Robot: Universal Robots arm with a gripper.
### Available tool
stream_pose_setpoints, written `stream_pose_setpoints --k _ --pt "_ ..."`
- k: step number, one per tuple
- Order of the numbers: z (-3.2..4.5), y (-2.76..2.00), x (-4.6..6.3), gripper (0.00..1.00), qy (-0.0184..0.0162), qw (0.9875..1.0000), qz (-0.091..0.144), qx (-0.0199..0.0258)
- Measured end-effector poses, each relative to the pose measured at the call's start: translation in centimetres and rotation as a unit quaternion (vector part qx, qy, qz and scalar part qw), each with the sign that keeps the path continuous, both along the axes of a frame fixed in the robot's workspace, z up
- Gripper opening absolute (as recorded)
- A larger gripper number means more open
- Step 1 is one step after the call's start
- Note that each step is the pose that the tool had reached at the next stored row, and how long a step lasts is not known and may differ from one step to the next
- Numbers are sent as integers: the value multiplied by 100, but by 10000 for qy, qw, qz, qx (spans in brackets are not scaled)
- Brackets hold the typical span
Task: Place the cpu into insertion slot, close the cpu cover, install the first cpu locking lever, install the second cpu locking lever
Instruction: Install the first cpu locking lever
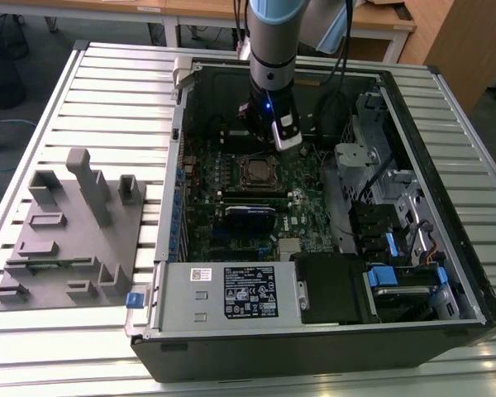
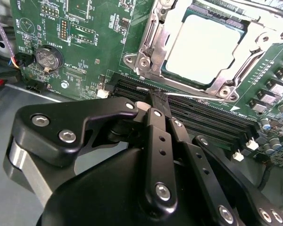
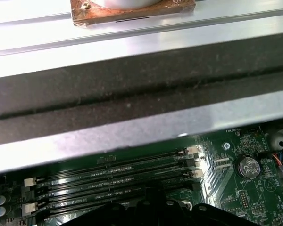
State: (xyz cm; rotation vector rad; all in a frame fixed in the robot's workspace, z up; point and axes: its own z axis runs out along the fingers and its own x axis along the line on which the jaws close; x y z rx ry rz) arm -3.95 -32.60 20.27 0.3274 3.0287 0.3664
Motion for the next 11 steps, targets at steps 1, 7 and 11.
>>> stream_pose_setpoints --k 1,7,11 --pt "-4 0 0 10 -3 10000 -17 -2" --pt "-31 7 0 10 -23 9999 -137 -13" --pt "-35 14 -1 10 -25 9998 -178 -32"
